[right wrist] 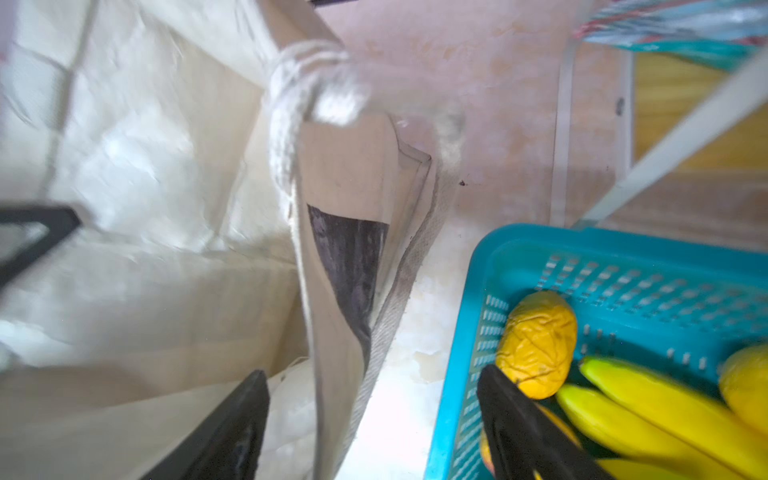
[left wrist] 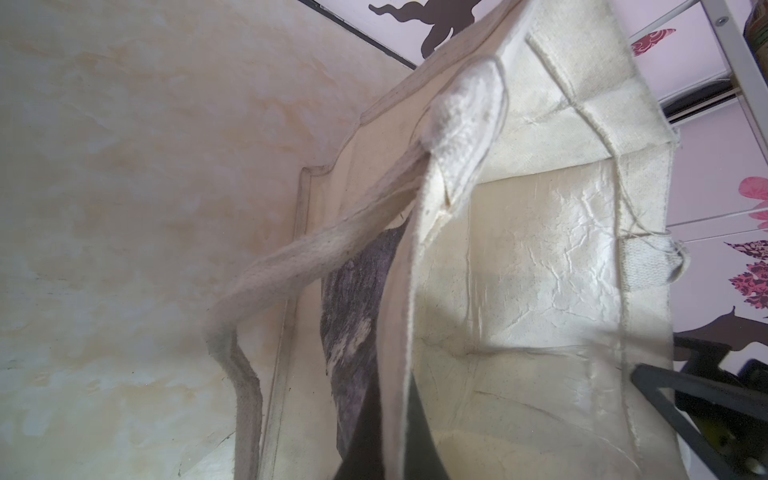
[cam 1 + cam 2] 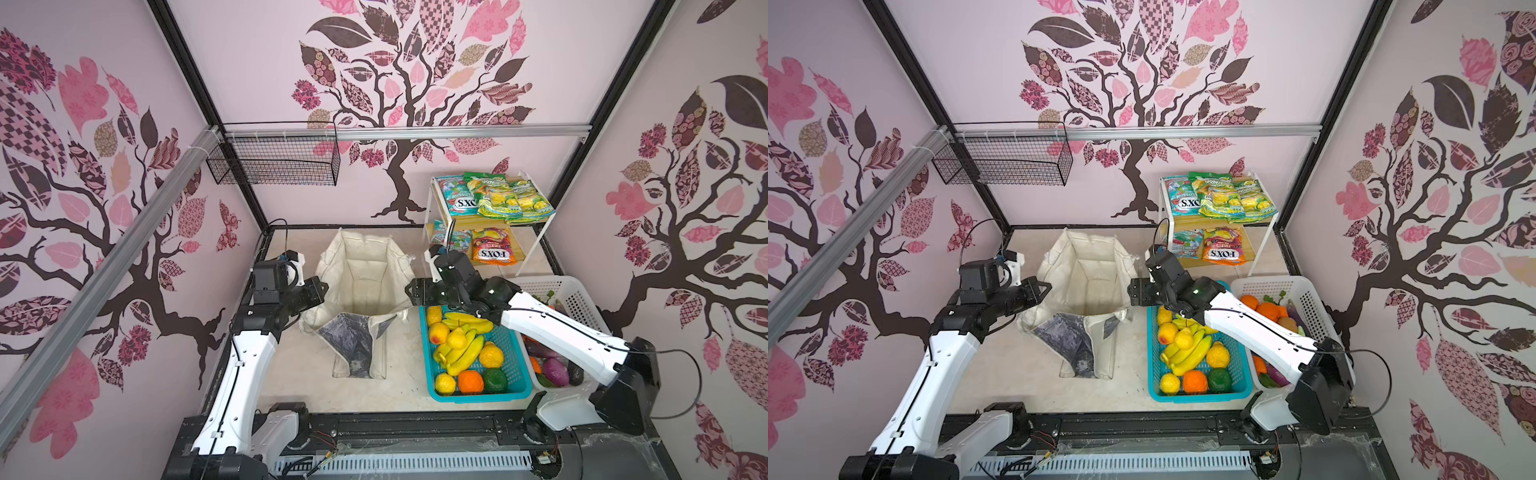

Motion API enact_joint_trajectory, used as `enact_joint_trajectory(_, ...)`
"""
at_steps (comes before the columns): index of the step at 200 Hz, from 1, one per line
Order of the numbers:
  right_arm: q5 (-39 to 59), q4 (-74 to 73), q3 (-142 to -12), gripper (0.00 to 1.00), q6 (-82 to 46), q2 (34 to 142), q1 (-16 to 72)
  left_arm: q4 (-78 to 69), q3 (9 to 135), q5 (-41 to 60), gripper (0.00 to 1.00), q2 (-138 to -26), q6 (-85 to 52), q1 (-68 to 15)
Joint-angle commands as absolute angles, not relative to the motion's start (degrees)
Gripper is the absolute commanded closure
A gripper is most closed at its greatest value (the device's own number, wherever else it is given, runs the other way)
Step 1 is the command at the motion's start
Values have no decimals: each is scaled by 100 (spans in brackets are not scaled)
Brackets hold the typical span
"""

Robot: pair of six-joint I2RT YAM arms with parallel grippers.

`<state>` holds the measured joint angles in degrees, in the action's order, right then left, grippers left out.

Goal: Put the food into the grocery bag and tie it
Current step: 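Release the bag with the right gripper while the left gripper keeps holding it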

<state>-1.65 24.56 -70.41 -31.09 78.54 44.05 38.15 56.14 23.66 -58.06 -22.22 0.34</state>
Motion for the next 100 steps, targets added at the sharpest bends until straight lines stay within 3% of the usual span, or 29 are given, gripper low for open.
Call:
enact_joint_trajectory(1, -323, 2327, -6966, 0, -3076, 7192, 4386, 3600, 5422, 2464, 100, -5779, -2118, 26)
enact_joint_trajectory(59, -470, 2559, -5640, 0, -2758, 5353, 4381, 3593, 5397, 2645, 100, -5717, -1918, 11)
enact_joint_trajectory(100, -1114, 2946, -4622, 2, -2887, 4388, 4383, 3618, 5414, 2742, 100, -5753, -1927, 10)
